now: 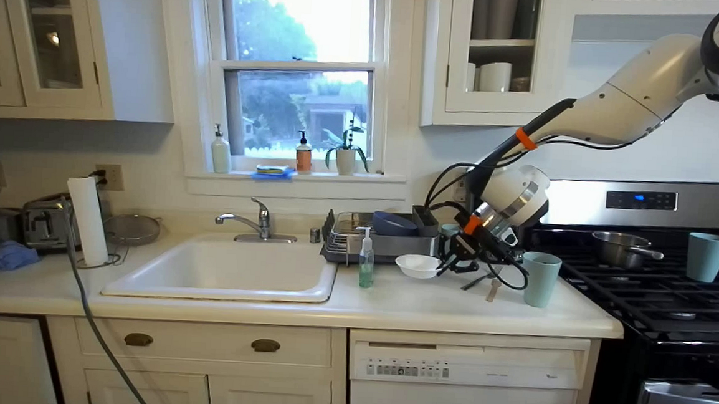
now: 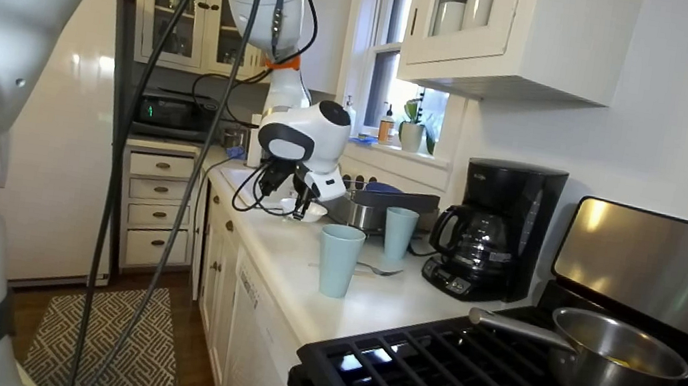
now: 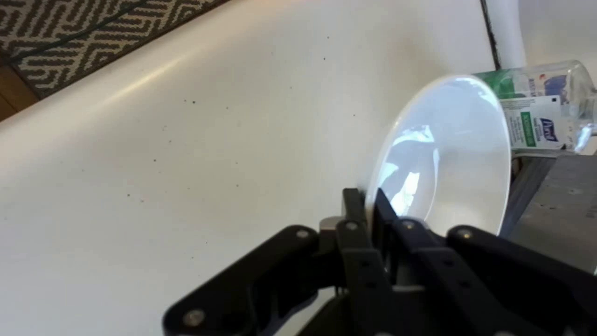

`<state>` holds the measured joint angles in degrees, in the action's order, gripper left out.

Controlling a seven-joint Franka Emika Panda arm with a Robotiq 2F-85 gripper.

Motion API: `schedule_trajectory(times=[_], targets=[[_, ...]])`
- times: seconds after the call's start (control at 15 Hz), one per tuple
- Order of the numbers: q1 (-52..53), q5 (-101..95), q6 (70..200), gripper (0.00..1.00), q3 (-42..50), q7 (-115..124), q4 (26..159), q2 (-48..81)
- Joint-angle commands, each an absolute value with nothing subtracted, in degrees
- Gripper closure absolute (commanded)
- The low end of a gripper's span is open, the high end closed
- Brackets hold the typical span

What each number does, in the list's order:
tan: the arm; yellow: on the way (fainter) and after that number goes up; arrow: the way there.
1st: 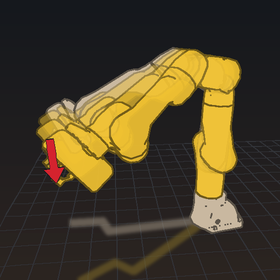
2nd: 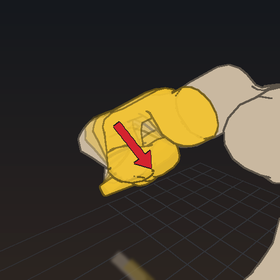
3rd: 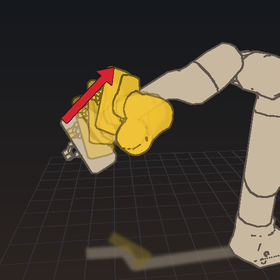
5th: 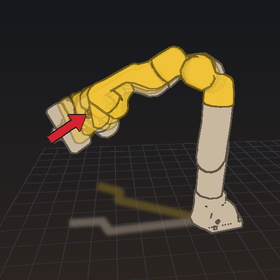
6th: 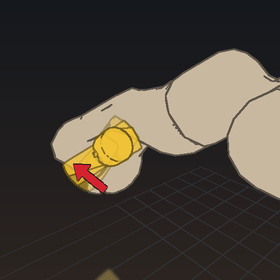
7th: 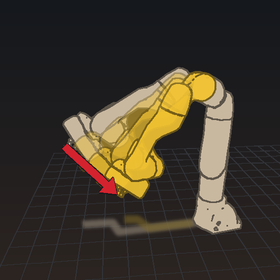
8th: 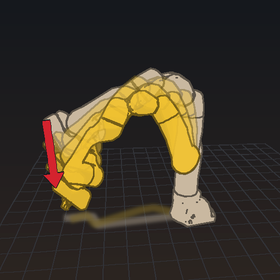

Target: Bring the bowl closer to the hand soap

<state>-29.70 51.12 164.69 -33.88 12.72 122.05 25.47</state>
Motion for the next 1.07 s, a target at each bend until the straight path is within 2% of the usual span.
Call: schedule_trajectory(times=[0.0, 1.0], targets=[[-27.02, 53.15, 170.98, 0.98, -33.99, 16.83, 121.89, 26.22], [-16.31, 51.75, 185.06, 0.98, -29.94, 31.55, 116.48, 33.63]])
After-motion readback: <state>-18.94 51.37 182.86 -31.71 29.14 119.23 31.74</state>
